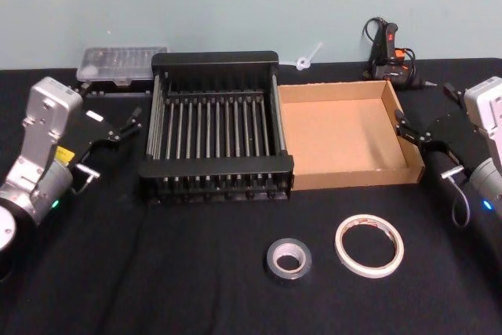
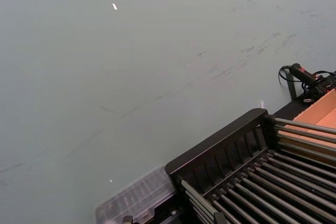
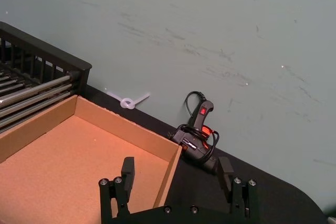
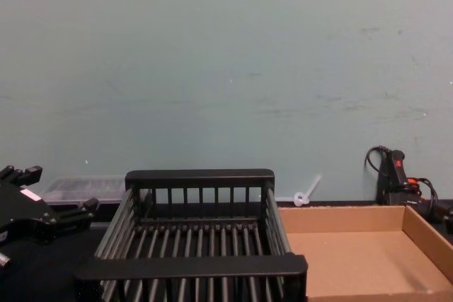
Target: Pick up the white tape and place it into the black box , Pick up the silver tape and place it into the brown box.
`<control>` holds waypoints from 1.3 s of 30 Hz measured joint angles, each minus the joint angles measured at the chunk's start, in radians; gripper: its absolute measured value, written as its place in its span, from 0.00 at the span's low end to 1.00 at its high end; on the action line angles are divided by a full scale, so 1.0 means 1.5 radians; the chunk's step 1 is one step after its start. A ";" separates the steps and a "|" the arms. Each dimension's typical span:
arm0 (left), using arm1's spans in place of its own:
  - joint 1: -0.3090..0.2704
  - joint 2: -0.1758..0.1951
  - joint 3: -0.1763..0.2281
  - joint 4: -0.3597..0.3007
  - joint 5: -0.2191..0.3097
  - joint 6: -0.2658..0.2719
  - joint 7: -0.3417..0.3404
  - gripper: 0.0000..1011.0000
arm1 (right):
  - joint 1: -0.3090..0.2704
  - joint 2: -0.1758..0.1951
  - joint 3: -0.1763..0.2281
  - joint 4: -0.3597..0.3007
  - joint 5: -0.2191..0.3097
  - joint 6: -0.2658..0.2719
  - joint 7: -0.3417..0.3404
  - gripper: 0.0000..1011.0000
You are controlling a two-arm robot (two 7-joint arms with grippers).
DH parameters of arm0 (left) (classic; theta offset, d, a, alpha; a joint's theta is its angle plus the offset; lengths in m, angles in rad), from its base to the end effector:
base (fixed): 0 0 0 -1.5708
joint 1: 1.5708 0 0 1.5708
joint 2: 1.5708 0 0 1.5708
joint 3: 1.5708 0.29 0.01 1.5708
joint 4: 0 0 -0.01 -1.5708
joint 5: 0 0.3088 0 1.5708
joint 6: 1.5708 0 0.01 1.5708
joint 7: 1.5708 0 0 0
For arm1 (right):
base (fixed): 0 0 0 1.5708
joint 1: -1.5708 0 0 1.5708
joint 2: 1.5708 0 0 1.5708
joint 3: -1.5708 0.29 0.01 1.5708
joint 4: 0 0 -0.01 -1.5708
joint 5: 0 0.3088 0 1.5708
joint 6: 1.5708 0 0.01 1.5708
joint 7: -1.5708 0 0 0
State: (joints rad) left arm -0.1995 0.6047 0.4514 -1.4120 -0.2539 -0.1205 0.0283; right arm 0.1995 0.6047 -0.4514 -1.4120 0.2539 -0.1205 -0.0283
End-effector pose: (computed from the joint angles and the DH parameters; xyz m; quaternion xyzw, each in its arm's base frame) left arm 0.3581 0.0827 -0.3023 0.1415 -0.1325 0.5799 0.7913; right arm 0.3581 -0.0827 -0.3023 -0.1415 -0.1325 -0.5799 0.7913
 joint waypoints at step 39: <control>0.000 0.000 0.000 0.000 0.000 0.000 0.000 0.99 | 0.000 0.000 0.000 0.000 0.000 0.000 0.000 0.99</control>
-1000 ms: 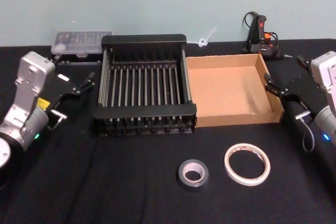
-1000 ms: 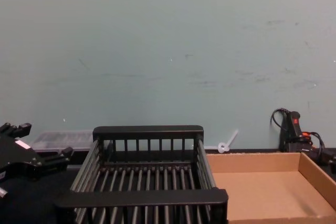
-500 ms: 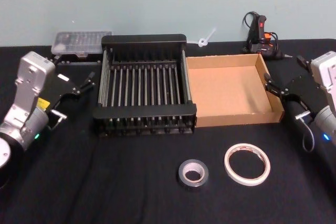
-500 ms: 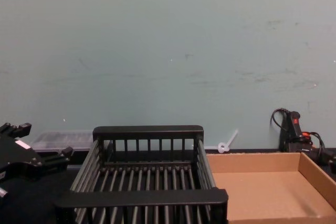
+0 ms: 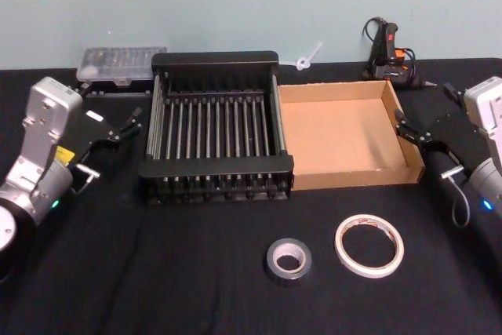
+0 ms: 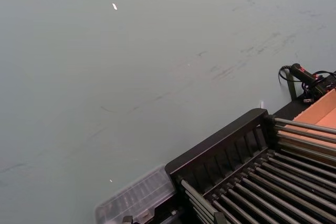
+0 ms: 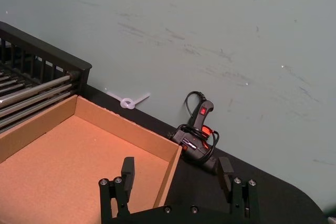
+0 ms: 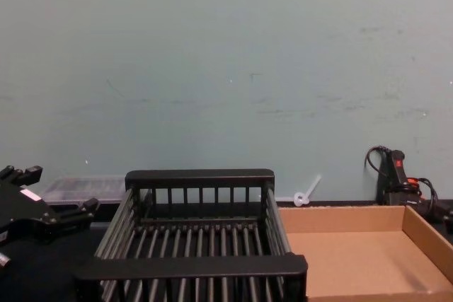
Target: Pick up the white tape and place it into the black box , Pick up the silver tape and place it into the brown box.
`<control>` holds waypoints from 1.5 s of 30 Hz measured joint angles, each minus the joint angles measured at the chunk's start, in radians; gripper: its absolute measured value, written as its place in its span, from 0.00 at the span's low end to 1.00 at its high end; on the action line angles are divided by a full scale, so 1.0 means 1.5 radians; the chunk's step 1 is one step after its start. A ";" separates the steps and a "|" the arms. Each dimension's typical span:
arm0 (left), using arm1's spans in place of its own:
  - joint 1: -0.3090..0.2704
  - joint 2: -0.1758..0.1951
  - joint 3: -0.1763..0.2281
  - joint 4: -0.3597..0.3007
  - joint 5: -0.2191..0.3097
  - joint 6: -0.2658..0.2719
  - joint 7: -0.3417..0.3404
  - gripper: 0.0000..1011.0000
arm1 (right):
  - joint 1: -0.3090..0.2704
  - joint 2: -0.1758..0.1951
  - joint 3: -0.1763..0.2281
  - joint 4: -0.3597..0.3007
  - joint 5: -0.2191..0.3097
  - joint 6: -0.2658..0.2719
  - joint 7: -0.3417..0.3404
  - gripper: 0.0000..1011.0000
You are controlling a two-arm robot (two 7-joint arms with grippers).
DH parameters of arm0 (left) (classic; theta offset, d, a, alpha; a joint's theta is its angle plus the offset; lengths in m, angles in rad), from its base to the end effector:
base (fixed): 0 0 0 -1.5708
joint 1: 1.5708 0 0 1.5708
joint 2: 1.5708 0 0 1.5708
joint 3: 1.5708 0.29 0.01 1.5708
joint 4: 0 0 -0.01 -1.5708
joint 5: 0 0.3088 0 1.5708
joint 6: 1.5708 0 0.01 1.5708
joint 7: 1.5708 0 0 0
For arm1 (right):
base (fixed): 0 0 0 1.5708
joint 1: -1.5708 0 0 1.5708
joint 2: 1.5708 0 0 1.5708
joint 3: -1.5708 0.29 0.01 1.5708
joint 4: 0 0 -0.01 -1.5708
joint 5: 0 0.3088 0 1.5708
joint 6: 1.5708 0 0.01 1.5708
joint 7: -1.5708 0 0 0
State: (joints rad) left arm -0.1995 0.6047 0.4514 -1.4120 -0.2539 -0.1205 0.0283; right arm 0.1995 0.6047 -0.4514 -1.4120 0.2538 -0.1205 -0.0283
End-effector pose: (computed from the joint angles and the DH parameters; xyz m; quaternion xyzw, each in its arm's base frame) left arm 0.3581 0.0827 -0.3023 0.1415 -0.1325 0.5799 0.7913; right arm 0.3581 -0.0827 -0.3023 -0.1415 -0.1325 -0.5799 0.7913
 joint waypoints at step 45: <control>0.000 0.000 0.000 0.000 0.000 0.000 0.000 0.99 | -0.005 -0.009 0.017 -0.001 -0.002 0.000 0.012 0.99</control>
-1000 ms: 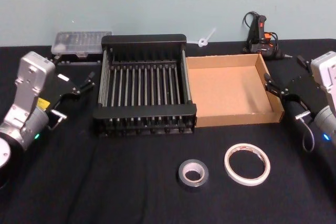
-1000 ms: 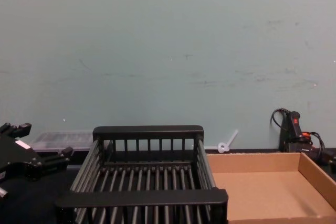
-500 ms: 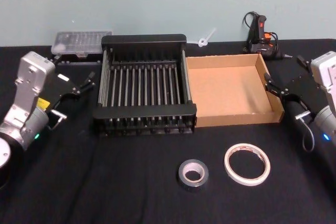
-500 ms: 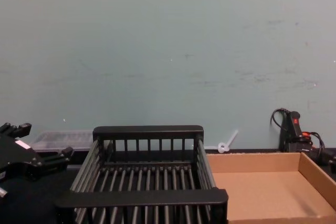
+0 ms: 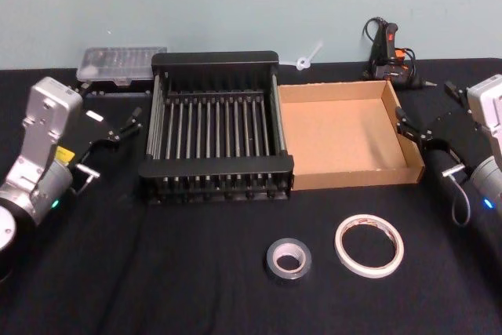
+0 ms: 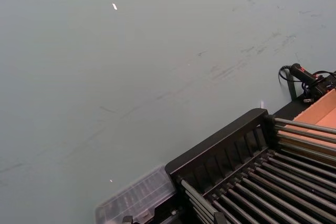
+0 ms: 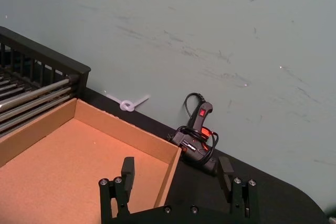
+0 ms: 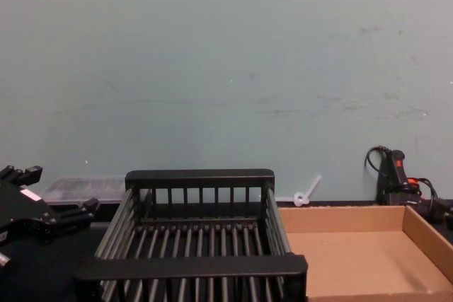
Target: Pick up the white tape and place it into the black box , Pick up the silver tape and place it into the brown box.
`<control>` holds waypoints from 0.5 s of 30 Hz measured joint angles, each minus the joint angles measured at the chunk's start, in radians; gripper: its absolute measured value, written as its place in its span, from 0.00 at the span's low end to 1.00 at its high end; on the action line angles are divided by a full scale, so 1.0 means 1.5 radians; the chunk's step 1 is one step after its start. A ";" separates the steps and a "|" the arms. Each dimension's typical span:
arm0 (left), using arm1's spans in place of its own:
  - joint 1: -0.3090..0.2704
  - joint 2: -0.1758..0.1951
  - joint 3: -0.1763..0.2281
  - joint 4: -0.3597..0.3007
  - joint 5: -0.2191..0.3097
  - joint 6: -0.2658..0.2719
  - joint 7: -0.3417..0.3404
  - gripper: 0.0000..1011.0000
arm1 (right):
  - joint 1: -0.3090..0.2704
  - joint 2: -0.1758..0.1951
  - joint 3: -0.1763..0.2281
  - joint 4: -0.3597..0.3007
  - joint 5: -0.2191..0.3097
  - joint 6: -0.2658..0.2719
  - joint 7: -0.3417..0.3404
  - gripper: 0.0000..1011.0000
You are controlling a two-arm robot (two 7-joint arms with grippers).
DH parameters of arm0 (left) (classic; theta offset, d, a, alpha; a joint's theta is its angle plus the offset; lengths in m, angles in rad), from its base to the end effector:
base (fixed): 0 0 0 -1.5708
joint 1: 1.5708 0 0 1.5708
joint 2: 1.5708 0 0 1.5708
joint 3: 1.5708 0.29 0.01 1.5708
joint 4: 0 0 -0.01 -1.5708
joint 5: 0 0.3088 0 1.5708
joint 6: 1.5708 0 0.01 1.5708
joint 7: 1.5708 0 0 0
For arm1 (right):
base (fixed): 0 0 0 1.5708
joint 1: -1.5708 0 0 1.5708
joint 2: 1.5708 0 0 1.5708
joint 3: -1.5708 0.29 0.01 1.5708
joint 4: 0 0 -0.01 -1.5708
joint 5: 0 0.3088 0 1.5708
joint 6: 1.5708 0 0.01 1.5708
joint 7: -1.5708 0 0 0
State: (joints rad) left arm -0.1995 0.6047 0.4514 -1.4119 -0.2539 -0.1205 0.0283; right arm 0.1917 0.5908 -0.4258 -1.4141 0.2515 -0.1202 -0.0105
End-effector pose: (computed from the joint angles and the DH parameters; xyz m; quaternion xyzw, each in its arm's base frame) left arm 0.3581 0.0827 -0.3023 0.1416 -0.1324 0.5799 0.7913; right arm 0.3586 -0.0834 -0.3009 -0.1349 -0.1288 -0.5811 0.7922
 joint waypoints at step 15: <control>0.000 0.000 0.000 0.000 0.000 0.000 0.000 0.99 | -0.013 -0.003 0.027 -0.013 0.004 0.010 0.037 0.99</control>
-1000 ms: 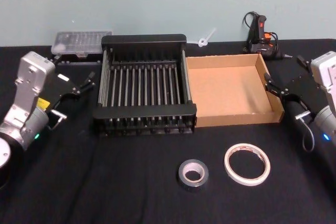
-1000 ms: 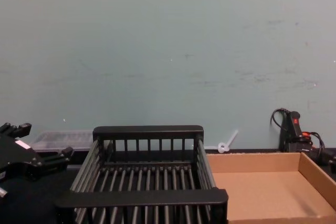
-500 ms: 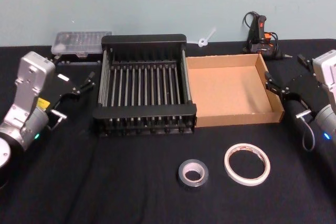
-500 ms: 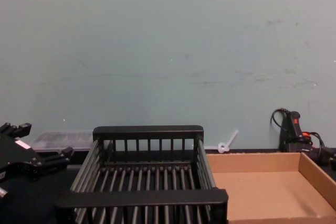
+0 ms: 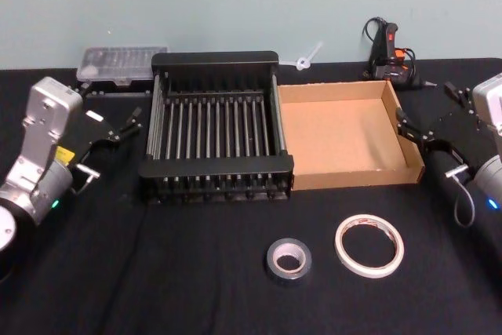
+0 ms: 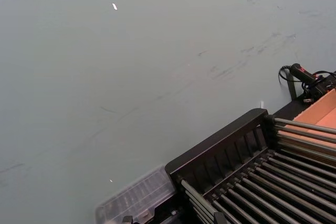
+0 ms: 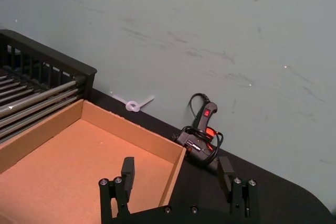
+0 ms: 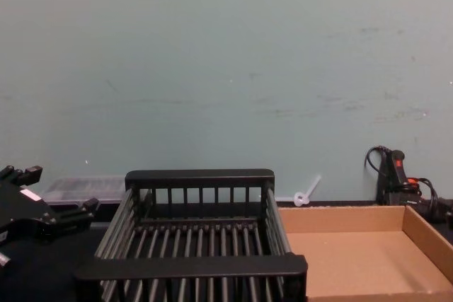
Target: Pick up the white tape and place it into the black box , Pick up the silver tape and place it into the brown box.
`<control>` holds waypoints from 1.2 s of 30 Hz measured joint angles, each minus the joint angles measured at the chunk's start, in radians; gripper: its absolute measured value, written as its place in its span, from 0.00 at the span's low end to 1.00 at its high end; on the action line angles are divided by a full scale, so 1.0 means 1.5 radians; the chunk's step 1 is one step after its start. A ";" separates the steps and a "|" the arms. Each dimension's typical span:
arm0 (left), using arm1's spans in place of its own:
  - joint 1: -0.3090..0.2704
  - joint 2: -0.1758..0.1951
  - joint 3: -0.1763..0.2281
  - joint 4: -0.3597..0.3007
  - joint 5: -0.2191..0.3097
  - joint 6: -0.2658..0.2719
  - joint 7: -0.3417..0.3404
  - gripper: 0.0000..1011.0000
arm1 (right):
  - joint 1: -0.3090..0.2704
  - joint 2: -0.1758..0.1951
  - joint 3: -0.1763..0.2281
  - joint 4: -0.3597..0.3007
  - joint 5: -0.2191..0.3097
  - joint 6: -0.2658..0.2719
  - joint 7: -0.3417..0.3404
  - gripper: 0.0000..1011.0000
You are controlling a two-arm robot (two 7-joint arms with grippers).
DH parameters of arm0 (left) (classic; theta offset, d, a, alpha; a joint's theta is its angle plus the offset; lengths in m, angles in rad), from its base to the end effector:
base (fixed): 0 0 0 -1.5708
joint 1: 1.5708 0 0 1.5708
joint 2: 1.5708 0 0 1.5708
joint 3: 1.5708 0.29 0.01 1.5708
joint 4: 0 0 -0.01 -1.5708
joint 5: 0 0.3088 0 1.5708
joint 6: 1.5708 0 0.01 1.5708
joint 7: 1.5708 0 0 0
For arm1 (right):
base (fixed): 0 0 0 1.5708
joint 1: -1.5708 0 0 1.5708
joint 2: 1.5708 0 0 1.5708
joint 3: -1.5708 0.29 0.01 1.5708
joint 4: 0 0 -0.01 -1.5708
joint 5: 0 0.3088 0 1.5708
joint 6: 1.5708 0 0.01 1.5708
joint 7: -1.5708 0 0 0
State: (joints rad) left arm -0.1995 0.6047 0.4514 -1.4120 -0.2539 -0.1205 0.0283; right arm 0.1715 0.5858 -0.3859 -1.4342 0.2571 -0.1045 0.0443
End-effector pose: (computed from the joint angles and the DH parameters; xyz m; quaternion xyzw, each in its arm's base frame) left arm 0.3581 0.0827 -0.3023 0.1415 -0.1325 0.5799 0.7913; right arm 0.3566 -0.0877 -0.2961 -0.1324 -0.1191 -0.5711 0.8014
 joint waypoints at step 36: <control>0.000 0.000 0.000 0.000 0.000 0.000 0.000 0.99 | -0.093 0.015 0.060 -0.128 0.040 0.093 0.106 0.99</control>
State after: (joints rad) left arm -0.1995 0.6047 0.4514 -1.4120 -0.2539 -0.1205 0.0283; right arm 0.0319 0.6076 -0.2965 -1.6269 0.3165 0.0350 0.2036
